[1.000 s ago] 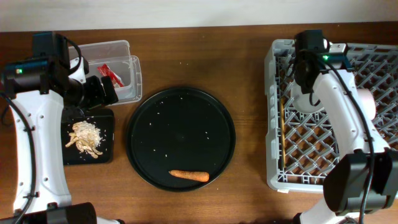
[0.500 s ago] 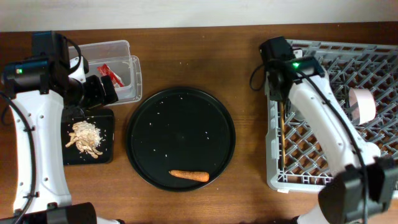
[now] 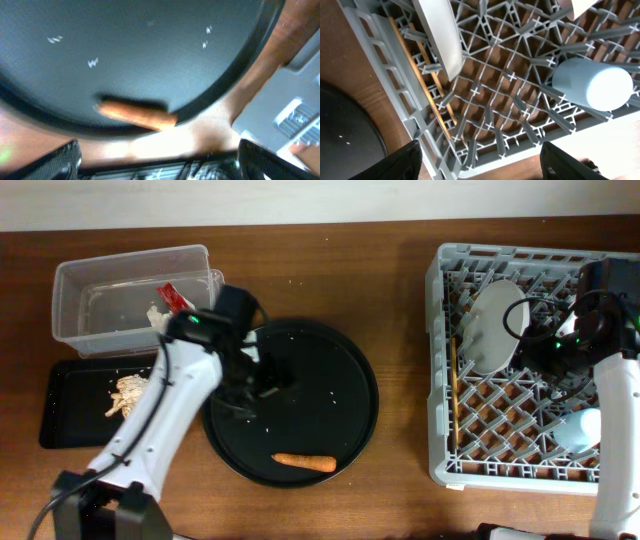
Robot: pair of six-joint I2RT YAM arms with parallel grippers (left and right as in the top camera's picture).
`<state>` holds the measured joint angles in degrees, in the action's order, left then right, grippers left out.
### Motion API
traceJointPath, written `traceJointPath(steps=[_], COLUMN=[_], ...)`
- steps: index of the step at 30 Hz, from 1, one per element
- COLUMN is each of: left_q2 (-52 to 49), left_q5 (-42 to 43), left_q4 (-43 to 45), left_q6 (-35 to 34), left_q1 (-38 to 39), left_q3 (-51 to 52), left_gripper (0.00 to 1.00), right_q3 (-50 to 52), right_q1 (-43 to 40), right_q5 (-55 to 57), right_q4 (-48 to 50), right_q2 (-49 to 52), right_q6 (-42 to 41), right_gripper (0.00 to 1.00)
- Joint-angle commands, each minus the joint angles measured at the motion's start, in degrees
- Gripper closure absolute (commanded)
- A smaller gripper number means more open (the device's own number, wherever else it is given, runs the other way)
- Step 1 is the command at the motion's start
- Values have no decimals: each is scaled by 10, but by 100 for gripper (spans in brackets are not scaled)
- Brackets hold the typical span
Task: Sort waste into correct bins and load items into the dishwasher rack
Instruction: 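Reach the left gripper to the round tray and grasp the carrot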
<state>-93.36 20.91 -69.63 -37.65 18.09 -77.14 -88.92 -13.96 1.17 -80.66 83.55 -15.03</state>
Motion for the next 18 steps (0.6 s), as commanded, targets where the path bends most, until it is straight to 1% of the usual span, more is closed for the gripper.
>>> traceJointPath(steps=[1, 2, 4, 6, 8, 11, 13, 15, 18], left_q2=[3, 3, 3, 3, 3, 3, 3, 1, -19], left_q5=[24, 23, 22, 16, 16, 16, 14, -5, -11], left_q4=[71, 101, 144, 184, 203, 239, 266, 294, 303], left_q6=[-184, -227, -270, -307, -336, -353, -353, -353, -357], left_q1=[82, 111, 146, 162, 162, 162, 162, 162, 162], left_q3=[92, 118, 153, 184, 210, 247, 261, 276, 284], left_gripper=[1, 1, 1, 1, 1, 1, 1, 1, 1], right_q3=[4, 4, 4, 4, 4, 4, 4, 4, 4], right_q1=[-3, -3, -3, -3, -3, -3, -3, -3, -3], right_q5=[-10, -10, -15, -21, -21, -21, -21, -21, -21], right_q4=[-2, -2, -2, -3, -5, -6, -6, -6, -6], right_q2=[-2, -2, -2, -2, -2, -2, -2, -2, -2], right_q6=[-4, -4, -4, -4, -4, -4, -4, -4, -4], right_gripper=[25, 25, 25, 25, 25, 25, 24, 25, 25])
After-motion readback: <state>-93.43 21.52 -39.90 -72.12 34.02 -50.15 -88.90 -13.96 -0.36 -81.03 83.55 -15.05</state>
